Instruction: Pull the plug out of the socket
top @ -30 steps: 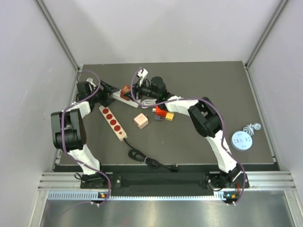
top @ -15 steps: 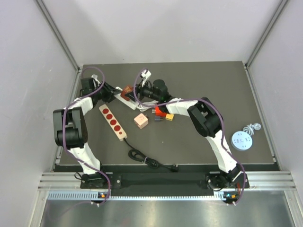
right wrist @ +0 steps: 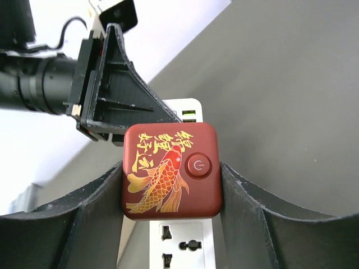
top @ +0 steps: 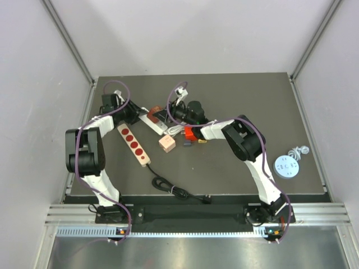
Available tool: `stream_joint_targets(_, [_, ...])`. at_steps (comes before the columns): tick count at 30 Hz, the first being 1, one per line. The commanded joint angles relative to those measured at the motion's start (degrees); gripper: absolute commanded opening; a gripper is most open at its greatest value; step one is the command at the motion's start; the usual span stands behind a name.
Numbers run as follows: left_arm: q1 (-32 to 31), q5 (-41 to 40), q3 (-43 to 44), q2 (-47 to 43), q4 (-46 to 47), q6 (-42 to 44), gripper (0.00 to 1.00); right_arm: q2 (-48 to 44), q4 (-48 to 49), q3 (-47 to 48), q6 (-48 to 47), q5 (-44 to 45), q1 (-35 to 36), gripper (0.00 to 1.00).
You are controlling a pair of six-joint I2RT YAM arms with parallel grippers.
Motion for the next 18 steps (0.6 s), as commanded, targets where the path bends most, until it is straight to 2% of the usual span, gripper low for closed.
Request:
stream_joint_targets(1, [1.5,-9.3,-2.0,1.6,-3.6,5.5,0.0,-5.4,22.7,2.2,8.3,2.5,-6.4,0.0])
stream_joint_targets(4, [1.6,-9.2,-1.7,1.7,-3.6,5.2,0.0,-5.4,19.1,3.5,3.8,2.4,-4.4,0.0])
stream_joint_targets(6, [1.8,-9.2,-1.3,1.7,-3.7,5.0,0.0,-6.7,12.4,4.6,-1.7,3.6,-2.5,0.0])
stream_joint_targets(7, [1.7,-9.3,-1.2,1.7,-4.0,4.9,0.0,-7.5,8.8,5.0,-10.0,4.8,0.1,0.0])
stream_joint_targets(8, [1.7,-9.7,-0.9,1.8,-4.4,5.0,0.0,-9.1,2.9,5.5,-14.1,6.3,1.4,0.0])
stream_joint_targets(11, [2.0,-10.9,-1.1,1.8,-5.2,5.6,0.0,-11.5,-5.1,6.7,-27.7,13.4,5.3,0.0])
stream_joint_targets(13, [2.0,-11.3,-1.9,2.0,-4.6,5.6,0.0,-12.8,-7.2,6.7,-35.3,18.4,7.2,0.0])
stream_joint_targets(16, [2.2,-10.5,-3.2,1.6,-2.2,4.7,0.0,-14.2,-8.6,6.6,-35.5,20.2,7.2,0.0])
stream_joint_targets(18, [2.2,-10.4,-3.4,1.8,-1.6,4.5,0.0,-14.2,-8.1,6.9,-30.0,15.0,5.3,0.0])
